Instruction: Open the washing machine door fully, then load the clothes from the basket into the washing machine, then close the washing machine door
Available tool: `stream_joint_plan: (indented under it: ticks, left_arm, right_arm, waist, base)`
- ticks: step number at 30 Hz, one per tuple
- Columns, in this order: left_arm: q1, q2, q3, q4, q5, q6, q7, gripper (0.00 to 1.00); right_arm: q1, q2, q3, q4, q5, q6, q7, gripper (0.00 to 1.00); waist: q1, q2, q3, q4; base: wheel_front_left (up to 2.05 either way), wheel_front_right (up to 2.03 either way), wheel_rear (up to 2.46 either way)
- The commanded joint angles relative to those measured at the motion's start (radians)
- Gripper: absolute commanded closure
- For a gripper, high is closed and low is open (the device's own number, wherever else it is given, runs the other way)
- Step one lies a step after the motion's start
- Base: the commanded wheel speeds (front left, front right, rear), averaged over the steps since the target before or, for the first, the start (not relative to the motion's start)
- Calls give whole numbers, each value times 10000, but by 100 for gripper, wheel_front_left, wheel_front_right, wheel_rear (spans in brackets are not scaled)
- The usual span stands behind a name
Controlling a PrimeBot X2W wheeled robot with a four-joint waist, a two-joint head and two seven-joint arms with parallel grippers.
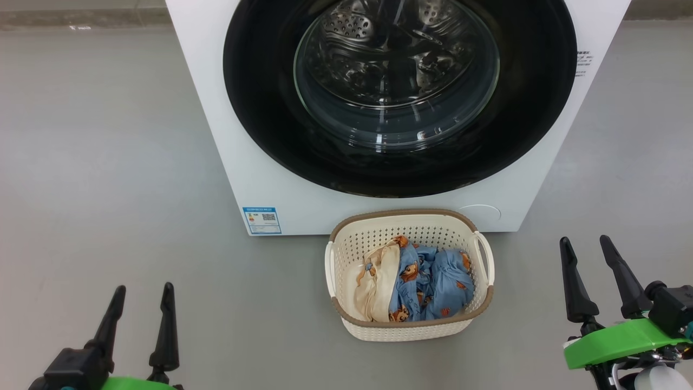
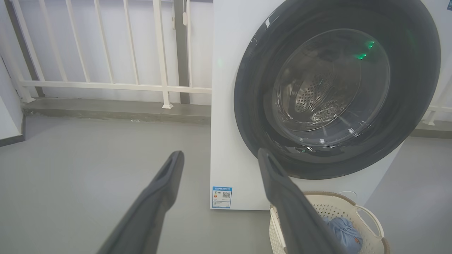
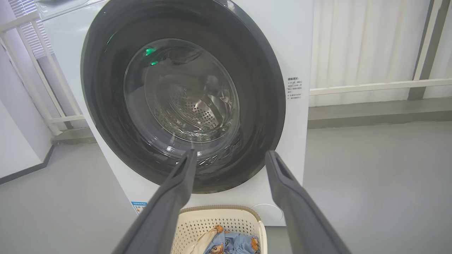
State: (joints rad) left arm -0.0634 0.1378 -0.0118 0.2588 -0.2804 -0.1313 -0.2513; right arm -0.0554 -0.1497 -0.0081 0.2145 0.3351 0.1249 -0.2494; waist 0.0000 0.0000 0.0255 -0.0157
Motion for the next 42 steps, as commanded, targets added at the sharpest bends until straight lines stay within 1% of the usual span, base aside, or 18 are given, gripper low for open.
stream_joint_plan:
  ticks: [1,8,15,20,26,42]
  left_arm:
    - [-408,228,349,-144,-76,6,-105,0]
    - [-406,242,352,-93,-52,6,-105,0]
    - [-404,180,500,-9,395,17,-105,0]
    - [-370,100,593,-6,582,15,-105,0]
    - [-427,66,624,57,642,12,-105,0]
    - [-530,57,614,16,592,7,-105,0]
  right_arm:
    - [-288,-100,129,-269,-108,58,-124,0]
    - [-303,-113,117,-244,-75,58,-124,0]
    - [-273,-97,112,-249,-74,58,-124,0]
    - [-232,-82,103,-252,-81,58,-124,0]
    - [-222,-63,112,-271,-90,58,-124,0]
    - [-258,-25,135,-265,-84,58,-124,0]
  waist:
    - [0,0,-4,-6]
    - [0,0,-26,-39]
    - [0,0,-68,-76]
    - [0,0,-113,-113]
    - [0,0,-91,-140]
    - [0,0,9,-221]
  base:
    - [0,0,0]
    - [0,0,0]
    - [6,6,-12]
    - [46,46,-92]
    - [89,89,-179]
    - [123,123,-245]
